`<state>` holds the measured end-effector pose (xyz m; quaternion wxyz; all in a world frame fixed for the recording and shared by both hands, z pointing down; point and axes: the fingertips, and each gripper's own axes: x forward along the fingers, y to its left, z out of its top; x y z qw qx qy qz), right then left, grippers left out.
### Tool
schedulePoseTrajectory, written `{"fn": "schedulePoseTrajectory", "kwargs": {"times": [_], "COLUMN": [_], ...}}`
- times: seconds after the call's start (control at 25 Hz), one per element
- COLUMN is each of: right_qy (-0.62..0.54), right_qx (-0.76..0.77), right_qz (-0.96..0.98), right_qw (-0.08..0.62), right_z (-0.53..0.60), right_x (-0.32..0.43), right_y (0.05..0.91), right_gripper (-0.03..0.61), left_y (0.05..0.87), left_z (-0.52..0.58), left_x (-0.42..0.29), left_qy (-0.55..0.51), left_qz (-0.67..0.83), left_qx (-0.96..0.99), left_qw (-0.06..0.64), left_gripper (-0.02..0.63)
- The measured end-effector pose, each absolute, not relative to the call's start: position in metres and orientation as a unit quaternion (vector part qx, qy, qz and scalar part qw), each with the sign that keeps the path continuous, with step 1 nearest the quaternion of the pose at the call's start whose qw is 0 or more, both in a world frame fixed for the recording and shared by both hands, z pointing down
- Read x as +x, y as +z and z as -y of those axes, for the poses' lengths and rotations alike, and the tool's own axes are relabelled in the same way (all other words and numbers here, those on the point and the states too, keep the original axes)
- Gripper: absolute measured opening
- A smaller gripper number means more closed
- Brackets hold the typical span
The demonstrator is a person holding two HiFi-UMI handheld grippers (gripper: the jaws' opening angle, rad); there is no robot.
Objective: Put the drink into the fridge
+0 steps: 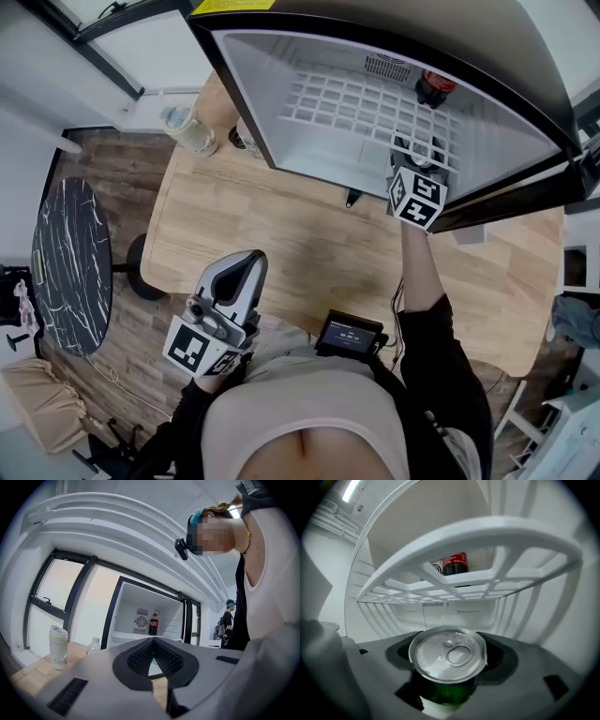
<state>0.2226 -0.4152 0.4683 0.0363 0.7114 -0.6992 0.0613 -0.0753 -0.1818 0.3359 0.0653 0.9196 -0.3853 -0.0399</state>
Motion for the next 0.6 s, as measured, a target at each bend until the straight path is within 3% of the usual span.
{"fn": "schedulePoseTrajectory", "kwargs": {"times": [0.28, 0.6], "right_qy": [0.081, 0.024], "right_qx": [0.694, 0.691], "right_qz": [0.714, 0.718], "right_qw": [0.057, 0.079], "right_z": [0.417, 0.43], "right_x": [0.216, 0.205], "right_y": [0.47, 0.467], "right_gripper": [0.36, 0.36], "left_y": [0.338, 0.341], "left_z": [0.183, 0.182], "left_x": [-0.071, -0.067], "left_qy": [-0.04, -0.04], "left_qz": [0.382, 0.379], "left_qx": [0.921, 0.922], "left_qw": [0.069, 0.075], "left_gripper": [0.005, 0.005]}}
